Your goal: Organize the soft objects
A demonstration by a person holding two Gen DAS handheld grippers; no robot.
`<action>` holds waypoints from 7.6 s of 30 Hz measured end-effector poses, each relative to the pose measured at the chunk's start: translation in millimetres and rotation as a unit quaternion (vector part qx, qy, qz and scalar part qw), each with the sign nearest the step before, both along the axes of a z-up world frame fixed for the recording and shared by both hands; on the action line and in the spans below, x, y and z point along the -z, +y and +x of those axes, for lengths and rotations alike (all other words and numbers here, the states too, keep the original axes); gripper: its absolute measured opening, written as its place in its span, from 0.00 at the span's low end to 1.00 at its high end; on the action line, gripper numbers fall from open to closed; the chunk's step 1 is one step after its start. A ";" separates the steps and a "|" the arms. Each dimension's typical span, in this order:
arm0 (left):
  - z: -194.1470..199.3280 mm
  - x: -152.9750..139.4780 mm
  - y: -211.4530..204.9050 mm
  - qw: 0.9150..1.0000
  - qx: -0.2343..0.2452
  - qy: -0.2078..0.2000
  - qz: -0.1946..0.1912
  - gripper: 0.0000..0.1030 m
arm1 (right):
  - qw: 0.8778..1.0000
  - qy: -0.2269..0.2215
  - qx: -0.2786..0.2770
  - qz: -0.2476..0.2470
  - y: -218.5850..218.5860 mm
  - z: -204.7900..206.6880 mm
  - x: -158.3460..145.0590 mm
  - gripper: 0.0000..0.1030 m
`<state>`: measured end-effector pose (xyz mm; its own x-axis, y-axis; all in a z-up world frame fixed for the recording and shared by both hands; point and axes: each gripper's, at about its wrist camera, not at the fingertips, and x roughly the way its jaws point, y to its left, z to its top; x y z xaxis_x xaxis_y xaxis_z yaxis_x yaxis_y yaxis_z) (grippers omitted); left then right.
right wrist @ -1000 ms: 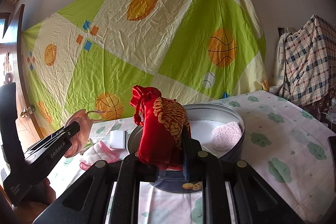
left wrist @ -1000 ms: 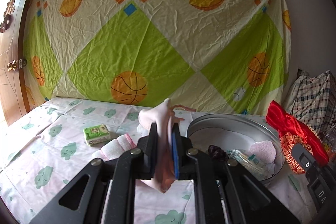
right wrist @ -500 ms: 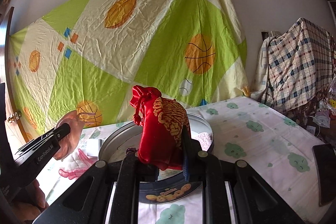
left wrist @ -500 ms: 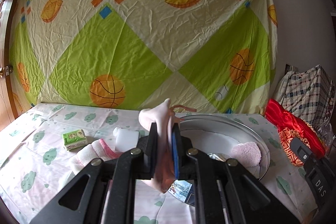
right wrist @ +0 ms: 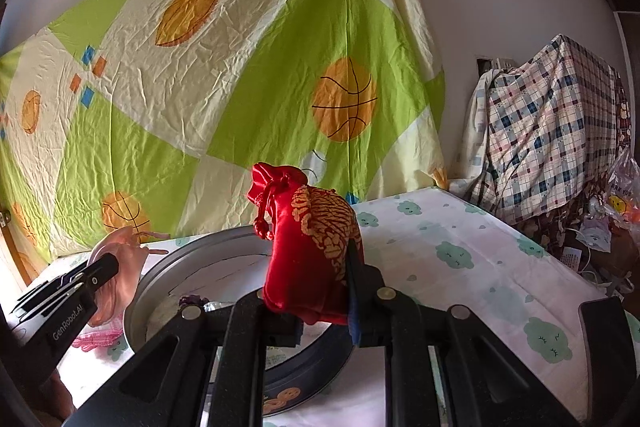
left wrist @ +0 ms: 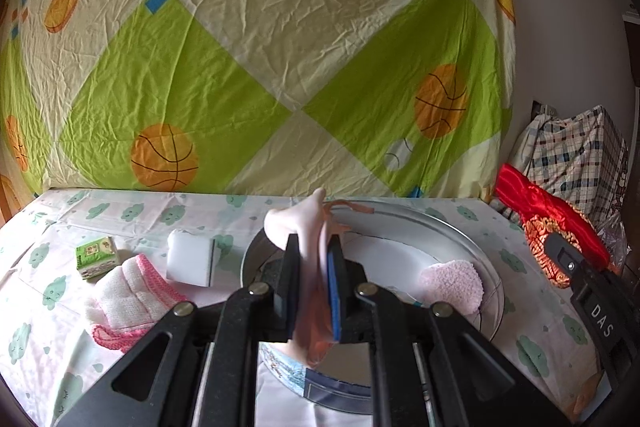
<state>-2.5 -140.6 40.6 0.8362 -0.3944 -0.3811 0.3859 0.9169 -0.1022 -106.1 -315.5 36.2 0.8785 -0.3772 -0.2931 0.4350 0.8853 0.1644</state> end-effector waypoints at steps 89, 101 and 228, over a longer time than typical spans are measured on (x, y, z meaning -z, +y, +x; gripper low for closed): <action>6.1 34.6 68.2 0.991 -0.112 -0.030 0.072 1.00 | 0.985 -0.091 0.128 -0.067 35.7 -5.0 9.6 0.94; 10.9 38.0 100.5 0.989 -0.128 -0.025 0.064 1.00 | 0.990 -0.085 0.098 -0.055 71.6 2.5 11.5 0.94; 101.2 56.4 222.9 0.977 -0.201 0.061 0.043 0.48 | 0.988 0.038 -0.136 -0.059 236.0 145.1 31.4 0.26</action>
